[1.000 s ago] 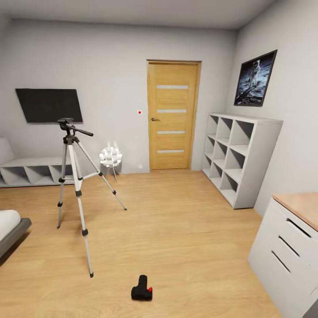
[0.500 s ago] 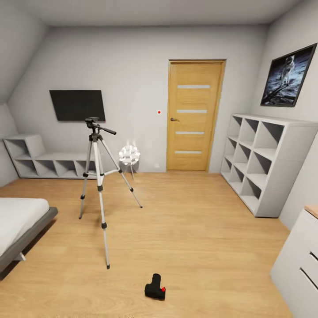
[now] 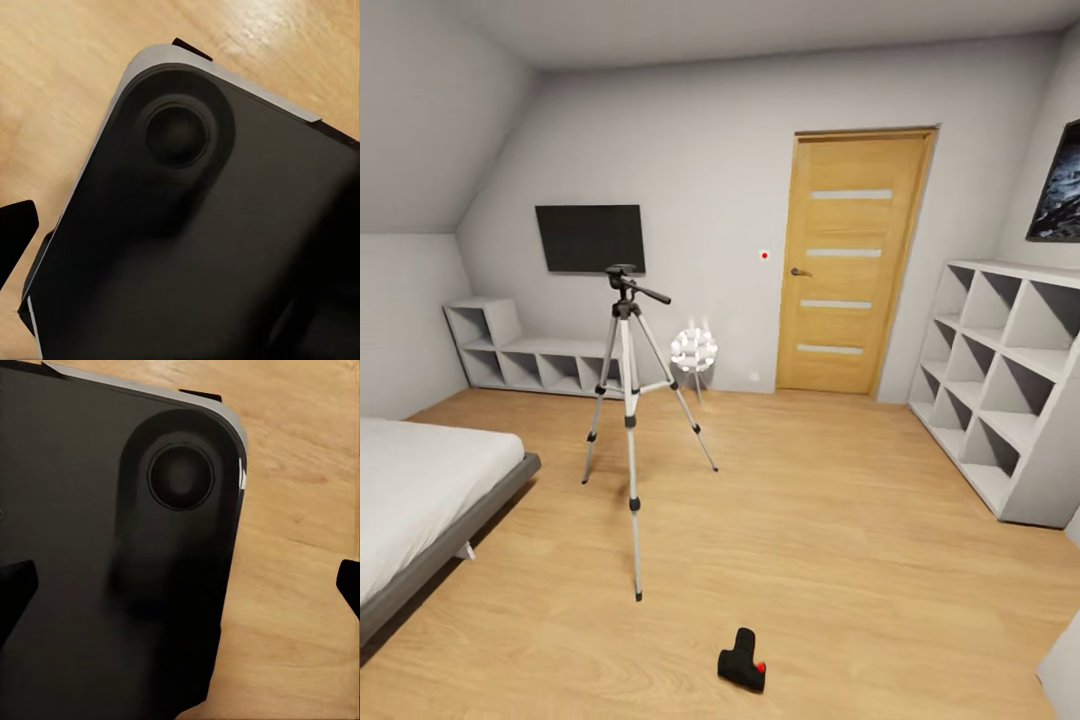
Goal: Attach the digital camera to the camera tripod in the bedroom.
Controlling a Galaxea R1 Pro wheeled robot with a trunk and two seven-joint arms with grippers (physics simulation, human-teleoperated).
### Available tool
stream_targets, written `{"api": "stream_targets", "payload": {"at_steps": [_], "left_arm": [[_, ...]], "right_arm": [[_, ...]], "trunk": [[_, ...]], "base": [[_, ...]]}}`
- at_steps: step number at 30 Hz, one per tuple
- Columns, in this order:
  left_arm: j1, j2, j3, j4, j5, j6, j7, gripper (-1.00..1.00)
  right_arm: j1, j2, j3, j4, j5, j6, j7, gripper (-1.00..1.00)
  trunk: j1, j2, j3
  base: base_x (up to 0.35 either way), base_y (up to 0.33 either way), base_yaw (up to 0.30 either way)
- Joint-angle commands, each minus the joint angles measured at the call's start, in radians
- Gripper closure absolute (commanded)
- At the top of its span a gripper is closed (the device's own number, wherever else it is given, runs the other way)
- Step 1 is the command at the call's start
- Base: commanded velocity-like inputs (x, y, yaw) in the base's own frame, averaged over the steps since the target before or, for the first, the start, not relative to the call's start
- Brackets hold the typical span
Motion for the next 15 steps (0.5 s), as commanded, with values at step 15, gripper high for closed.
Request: {"api": "stream_targets", "payload": {"at_steps": [15], "left_arm": [[0.0,0.001,0.003,0.001,-0.009,0.006,0.001,-1.0]], "right_arm": [[0.0,-0.017,0.006,0.0,0.007,-0.001,0.0,-1.0]], "trunk": [[0.0,0.0,-0.001]], "base": [[0.313,0.0,0.036]]}}
